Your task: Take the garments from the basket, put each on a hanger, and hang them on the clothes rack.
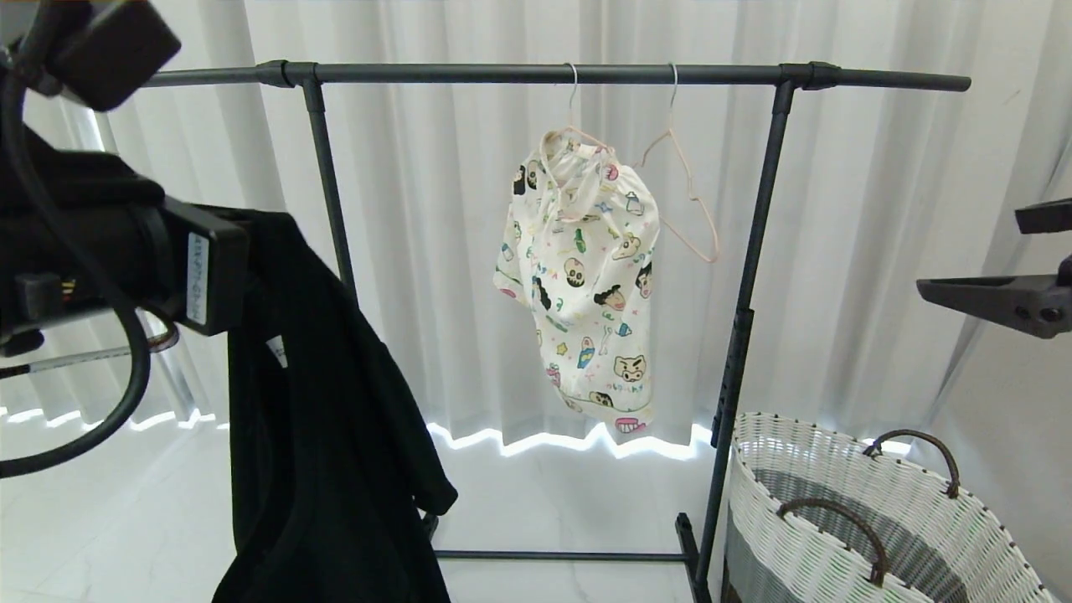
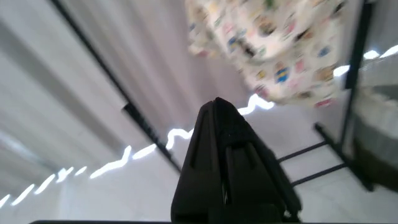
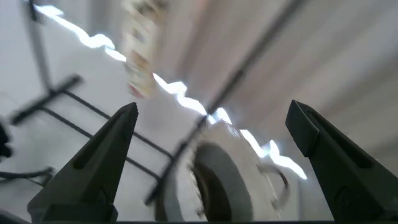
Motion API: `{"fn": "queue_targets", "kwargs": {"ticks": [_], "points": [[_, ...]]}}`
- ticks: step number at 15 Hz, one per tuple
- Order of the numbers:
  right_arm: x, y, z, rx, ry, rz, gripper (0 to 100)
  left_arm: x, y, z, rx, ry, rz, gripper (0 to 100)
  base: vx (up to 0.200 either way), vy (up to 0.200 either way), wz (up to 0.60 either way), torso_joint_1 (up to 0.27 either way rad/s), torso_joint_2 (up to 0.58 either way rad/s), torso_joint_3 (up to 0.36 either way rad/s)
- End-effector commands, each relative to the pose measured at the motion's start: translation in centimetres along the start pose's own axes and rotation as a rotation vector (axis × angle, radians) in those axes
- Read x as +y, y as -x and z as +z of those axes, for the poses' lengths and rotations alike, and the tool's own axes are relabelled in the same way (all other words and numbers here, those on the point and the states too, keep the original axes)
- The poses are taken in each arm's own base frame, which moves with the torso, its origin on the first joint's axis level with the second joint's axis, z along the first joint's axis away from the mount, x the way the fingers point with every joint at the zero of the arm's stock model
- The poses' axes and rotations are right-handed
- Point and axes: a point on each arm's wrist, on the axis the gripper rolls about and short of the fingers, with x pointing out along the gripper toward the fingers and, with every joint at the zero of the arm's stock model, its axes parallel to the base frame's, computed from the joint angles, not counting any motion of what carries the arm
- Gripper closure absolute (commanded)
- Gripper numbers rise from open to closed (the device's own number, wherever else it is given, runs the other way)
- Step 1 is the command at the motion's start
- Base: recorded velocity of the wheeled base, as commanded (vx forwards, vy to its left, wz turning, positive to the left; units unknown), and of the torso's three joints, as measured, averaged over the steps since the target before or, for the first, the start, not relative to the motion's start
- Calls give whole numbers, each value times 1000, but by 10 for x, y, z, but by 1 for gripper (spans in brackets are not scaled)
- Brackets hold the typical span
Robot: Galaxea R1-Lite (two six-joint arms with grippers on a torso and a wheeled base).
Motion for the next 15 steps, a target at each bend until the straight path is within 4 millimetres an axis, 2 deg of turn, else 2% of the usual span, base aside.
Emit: {"fn": "queue_targets", "kwargs": {"ticks": [1, 3, 8, 12, 15], "points": [[-11, -5, -19, 95, -18, -108, 0, 16, 14, -31, 74, 5, 109, 100, 0, 0, 0, 0, 0, 0], [-20, -2, -30, 130, -43, -170, 0, 23, 21, -47, 115, 24, 164, 100, 0, 0, 0, 0, 0, 0], [-25, 4, -55, 199, -65, -243, 0, 19, 27, -66, 147, 29, 154, 100, 0, 0, 0, 0, 0, 0], [-26, 14, -65, 208, -75, -269, 0, 17, 28, -71, 156, 19, 148, 100, 0, 0, 0, 0, 0, 0], [-28, 15, -70, 212, -115, -263, 0, 18, 31, -71, 148, 20, 150, 100, 0, 0, 0, 0, 0, 0]]}}
